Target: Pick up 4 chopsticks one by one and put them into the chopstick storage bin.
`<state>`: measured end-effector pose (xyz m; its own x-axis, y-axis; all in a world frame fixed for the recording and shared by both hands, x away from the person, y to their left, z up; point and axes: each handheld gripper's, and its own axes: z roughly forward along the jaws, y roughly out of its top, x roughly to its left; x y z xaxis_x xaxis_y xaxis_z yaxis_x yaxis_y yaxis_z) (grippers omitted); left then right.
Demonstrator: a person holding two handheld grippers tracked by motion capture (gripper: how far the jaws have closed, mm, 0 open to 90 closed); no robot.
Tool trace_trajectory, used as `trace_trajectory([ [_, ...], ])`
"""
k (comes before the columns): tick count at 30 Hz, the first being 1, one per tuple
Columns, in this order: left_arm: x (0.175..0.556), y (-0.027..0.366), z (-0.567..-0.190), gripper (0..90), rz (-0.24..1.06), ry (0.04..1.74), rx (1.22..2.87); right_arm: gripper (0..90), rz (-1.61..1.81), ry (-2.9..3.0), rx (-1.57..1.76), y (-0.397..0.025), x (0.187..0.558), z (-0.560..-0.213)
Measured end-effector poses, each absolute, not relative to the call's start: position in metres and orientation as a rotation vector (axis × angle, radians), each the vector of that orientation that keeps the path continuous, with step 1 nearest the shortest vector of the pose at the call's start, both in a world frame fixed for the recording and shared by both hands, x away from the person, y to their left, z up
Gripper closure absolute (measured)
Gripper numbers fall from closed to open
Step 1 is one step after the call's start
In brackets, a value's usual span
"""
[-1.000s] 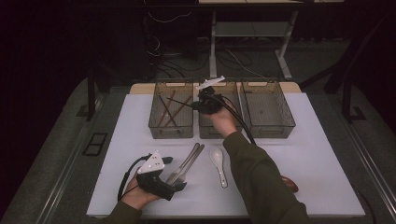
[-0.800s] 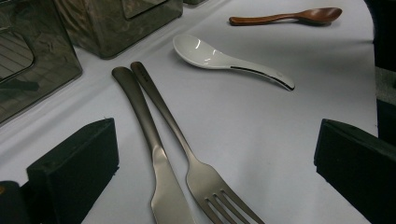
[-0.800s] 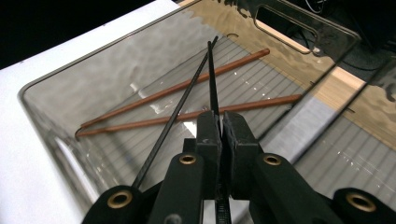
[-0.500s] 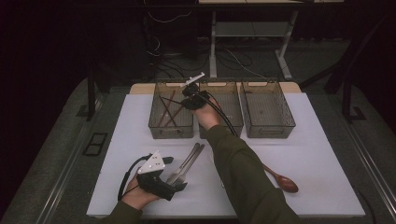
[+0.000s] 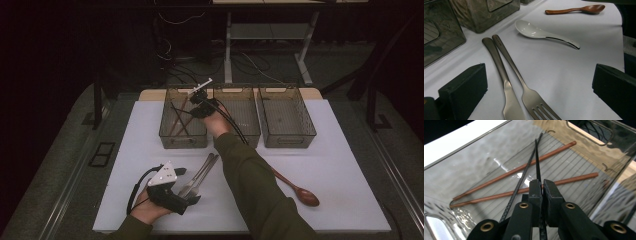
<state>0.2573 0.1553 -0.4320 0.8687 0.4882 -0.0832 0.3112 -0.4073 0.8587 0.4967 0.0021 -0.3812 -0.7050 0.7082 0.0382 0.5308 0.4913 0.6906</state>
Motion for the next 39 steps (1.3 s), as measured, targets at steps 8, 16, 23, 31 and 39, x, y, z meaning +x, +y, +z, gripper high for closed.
trace_trajectory([
  [8,0.257,0.156,-0.432,0.0,0.22,0.585,2.026,64.2,1.059,2.484,1.049,-0.002,0.495,-0.375],
  [16,0.257,0.158,-0.432,0.0,0.225,0.578,2.039,48.8,1.162,2.48,1.044,-0.021,0.485,-0.363],
  [23,0.257,0.157,-0.433,0.0,0.225,0.577,2.052,41.1,1.256,2.516,0.988,-0.05,0.468,-0.353],
  [31,0.257,0.157,-0.434,0.0,0.226,0.584,2.054,35.2,1.309,2.539,0.889,-0.091,0.445,-0.35],
  [39,0.257,0.156,-0.434,0.0,0.221,0.596,2.051,32.4,1.384,2.495,0.87,-0.131,0.424,-0.344],
])
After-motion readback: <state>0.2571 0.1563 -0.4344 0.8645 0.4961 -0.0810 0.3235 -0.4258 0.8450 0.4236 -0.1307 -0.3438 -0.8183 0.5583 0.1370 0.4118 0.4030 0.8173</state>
